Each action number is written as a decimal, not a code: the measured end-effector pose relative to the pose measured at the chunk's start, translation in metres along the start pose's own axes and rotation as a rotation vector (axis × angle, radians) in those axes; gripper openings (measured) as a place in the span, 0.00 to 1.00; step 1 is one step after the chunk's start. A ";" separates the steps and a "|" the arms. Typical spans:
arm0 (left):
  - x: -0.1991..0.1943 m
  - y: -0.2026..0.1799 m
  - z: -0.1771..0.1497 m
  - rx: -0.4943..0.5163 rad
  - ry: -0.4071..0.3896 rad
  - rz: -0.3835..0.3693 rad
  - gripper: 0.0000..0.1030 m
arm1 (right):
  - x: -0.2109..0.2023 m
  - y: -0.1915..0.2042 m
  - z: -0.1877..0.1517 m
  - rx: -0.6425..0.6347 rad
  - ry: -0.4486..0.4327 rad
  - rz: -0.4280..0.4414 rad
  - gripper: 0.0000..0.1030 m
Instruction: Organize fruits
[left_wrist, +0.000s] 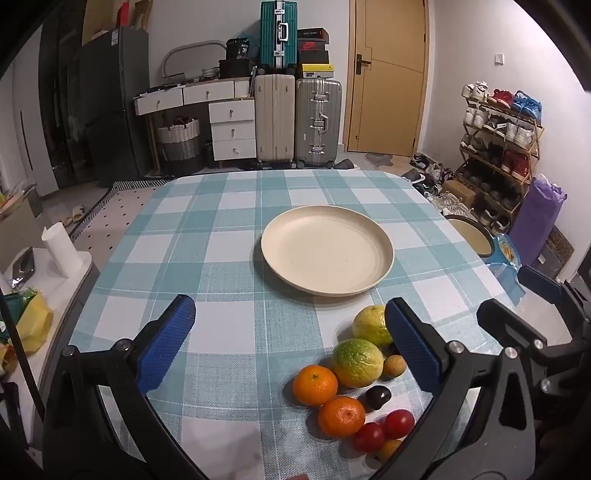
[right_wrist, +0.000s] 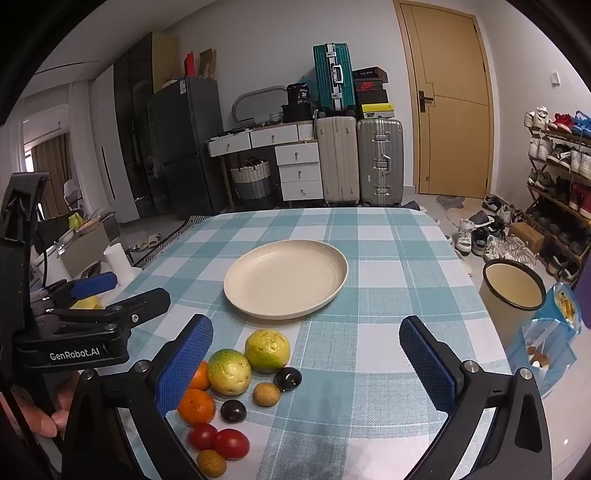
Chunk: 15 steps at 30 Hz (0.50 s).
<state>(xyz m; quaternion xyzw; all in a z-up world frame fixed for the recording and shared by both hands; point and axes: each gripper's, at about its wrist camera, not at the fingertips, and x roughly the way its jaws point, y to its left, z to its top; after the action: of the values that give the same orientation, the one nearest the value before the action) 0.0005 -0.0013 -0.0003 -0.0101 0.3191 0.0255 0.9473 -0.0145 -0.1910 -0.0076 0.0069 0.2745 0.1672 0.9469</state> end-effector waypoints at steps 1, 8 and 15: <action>0.001 0.000 0.000 -0.004 0.001 -0.001 1.00 | 0.000 0.000 0.000 0.001 -0.004 -0.001 1.00; 0.002 0.000 0.001 -0.006 -0.002 -0.012 0.99 | -0.002 0.000 -0.001 0.013 0.003 0.000 1.00; 0.001 0.003 -0.001 -0.011 -0.001 -0.011 0.99 | -0.002 0.010 -0.001 0.012 0.013 -0.006 1.00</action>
<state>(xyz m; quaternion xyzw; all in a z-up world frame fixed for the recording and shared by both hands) 0.0001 0.0021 -0.0021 -0.0169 0.3185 0.0220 0.9475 -0.0196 -0.1825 -0.0060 0.0106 0.2817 0.1630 0.9455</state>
